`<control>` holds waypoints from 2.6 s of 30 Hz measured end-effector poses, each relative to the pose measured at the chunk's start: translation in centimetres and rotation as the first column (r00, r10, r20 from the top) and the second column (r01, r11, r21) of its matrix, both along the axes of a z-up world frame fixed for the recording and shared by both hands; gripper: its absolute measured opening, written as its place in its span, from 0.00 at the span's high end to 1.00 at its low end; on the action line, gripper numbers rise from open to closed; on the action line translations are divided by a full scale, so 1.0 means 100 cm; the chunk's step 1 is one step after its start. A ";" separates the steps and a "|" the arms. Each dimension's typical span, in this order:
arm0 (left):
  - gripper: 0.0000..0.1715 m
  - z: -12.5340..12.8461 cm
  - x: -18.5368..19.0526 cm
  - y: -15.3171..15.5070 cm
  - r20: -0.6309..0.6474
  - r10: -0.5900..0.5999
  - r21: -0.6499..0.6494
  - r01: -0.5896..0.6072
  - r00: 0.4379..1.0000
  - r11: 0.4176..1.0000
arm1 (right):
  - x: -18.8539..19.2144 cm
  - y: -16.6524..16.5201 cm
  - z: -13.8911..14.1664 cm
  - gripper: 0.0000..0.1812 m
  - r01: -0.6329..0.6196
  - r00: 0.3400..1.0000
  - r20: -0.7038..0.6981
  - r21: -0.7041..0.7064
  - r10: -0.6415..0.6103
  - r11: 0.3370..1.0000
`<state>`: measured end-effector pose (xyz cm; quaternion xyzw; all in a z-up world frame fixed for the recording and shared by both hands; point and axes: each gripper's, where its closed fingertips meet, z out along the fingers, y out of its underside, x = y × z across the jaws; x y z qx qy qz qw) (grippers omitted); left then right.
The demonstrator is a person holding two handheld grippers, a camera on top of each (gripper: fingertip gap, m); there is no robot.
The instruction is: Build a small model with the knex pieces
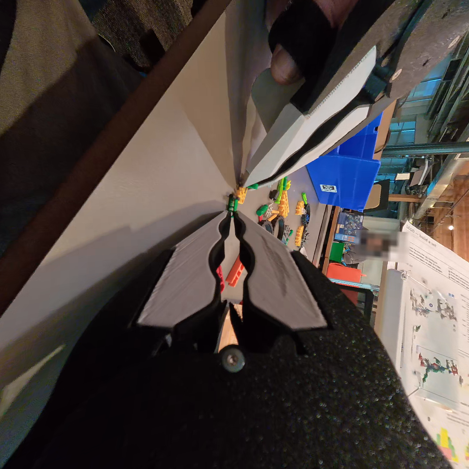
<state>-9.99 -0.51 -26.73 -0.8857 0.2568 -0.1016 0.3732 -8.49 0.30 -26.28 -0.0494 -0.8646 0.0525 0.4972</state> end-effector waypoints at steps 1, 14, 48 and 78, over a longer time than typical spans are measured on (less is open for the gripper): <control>0.98 -0.001 0.000 0.000 -0.007 -0.002 -0.003 0.002 1.000 1.000 | 0.000 0.000 0.000 0.99 0.000 1.000 0.003 -0.005 0.000 1.000; 0.98 -0.001 -0.001 0.002 -0.034 0.013 0.011 -0.013 0.999 1.000 | 0.009 0.011 0.011 0.92 0.172 0.976 0.181 -0.311 -0.119 0.935; 0.98 -0.001 0.003 0.002 -0.097 0.104 0.053 -0.099 0.990 0.994 | 0.002 0.002 -0.003 0.91 0.659 0.738 0.434 -0.626 -0.517 0.417; 0.98 -0.001 -0.002 0.006 -0.147 0.264 0.093 -0.253 0.953 0.963 | -0.003 0.007 -0.004 0.92 0.663 0.731 0.436 -0.634 -0.525 0.398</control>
